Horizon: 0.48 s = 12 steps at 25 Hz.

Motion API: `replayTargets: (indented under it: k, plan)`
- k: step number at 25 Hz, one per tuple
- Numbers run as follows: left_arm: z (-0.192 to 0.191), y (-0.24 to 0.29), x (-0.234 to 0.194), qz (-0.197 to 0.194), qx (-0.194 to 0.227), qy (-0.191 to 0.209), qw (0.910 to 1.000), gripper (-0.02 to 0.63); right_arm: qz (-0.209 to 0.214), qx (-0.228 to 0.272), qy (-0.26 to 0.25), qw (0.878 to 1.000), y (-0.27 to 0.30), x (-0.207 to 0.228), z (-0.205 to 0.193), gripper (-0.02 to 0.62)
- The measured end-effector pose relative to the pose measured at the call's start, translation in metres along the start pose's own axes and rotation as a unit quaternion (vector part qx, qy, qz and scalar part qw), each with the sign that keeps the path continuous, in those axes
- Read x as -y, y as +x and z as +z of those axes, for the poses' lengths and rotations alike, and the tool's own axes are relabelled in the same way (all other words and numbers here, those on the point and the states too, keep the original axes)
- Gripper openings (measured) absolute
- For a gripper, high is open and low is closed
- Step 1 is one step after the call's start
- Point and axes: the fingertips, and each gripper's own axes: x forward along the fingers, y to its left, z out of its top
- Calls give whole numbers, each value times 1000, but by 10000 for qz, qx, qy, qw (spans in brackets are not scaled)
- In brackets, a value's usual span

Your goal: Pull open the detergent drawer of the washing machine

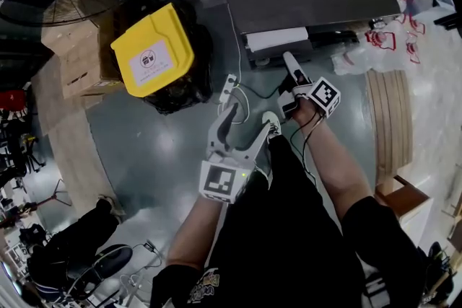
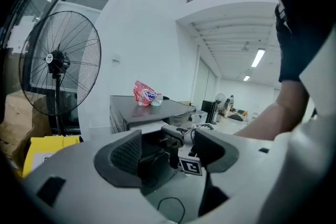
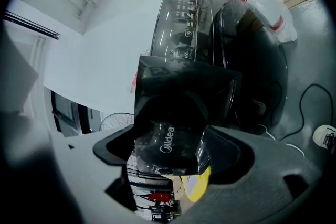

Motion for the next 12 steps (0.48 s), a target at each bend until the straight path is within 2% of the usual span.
replayTargets:
  k: [4,9,12]
  plan:
    - [-2,-1,2,3,3,-7,10000,288,10,151,162,9998,4,1,7,486]
    - [0,1,0,39,18,2,10000,288,40,3,-8,10000,17,-6,5,486]
    - [3,4,-2,60,32,13,10000,288,280,-28,-91,9996,24,-11,7,489]
